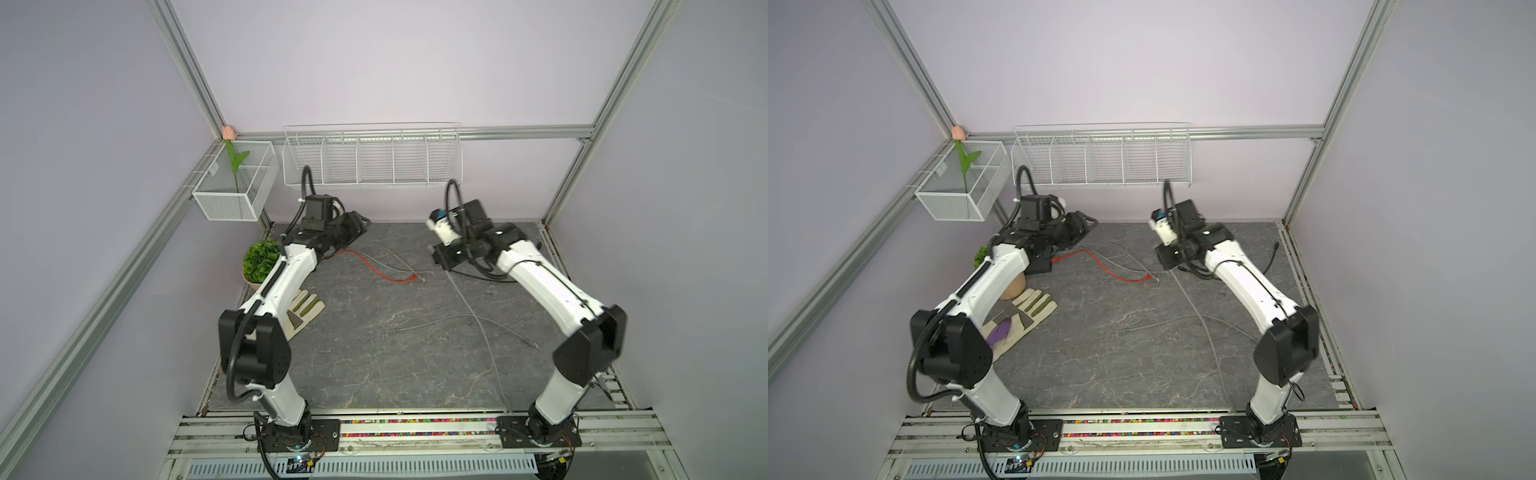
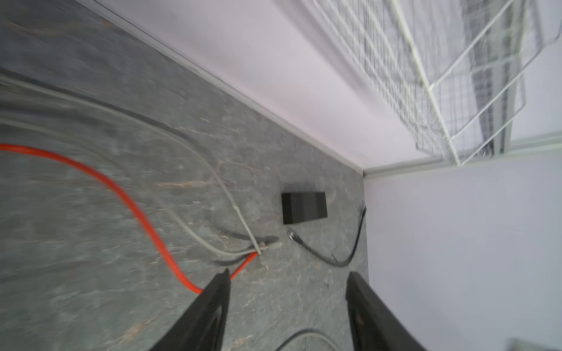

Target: Insert the plug into the switch port

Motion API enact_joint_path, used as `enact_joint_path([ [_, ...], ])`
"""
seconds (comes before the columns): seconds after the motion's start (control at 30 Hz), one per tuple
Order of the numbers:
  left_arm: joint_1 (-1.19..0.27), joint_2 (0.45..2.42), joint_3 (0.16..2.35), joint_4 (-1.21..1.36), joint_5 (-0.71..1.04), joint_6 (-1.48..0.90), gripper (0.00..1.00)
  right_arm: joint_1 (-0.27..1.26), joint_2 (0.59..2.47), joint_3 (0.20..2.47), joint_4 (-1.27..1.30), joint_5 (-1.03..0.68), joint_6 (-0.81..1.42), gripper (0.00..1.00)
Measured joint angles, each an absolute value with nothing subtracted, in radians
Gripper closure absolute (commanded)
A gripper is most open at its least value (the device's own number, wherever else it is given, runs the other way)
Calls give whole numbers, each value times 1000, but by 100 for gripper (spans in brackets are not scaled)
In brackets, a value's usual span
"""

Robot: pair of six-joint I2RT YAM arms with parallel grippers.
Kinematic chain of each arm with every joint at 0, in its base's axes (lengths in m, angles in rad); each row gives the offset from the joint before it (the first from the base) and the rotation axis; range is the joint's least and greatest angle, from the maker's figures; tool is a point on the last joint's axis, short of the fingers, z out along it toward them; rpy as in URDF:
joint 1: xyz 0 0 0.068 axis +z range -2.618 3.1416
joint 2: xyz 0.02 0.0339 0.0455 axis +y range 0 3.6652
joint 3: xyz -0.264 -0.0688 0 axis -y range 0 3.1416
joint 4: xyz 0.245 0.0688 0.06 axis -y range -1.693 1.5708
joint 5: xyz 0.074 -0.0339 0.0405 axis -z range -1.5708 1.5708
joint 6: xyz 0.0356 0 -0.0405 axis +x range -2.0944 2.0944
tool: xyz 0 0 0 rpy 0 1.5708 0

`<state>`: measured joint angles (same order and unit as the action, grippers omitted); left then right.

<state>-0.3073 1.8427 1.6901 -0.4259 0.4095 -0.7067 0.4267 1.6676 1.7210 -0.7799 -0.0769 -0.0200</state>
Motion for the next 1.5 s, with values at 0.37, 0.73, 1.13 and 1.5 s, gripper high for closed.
enact_joint_path([
  [0.37, -473, 2492, 2429, -544, 491, -698, 32, 130, 2057, 1837, -704, -45, 68, 93],
  [0.73, -478, 2625, 2521, -513, 499, -766, 31, 59, 2599, 2526, -842, -109, 74, 93],
  [1.13, -481, 2748, 2580, -444, 540, -828, 32, 72, 2698, 2576, -872, -282, 72, 93],
  [1.5, -483, 2758, 2563, -441, 575, -858, 42, 119, 2719, 2539, -871, -385, 79, 93],
])
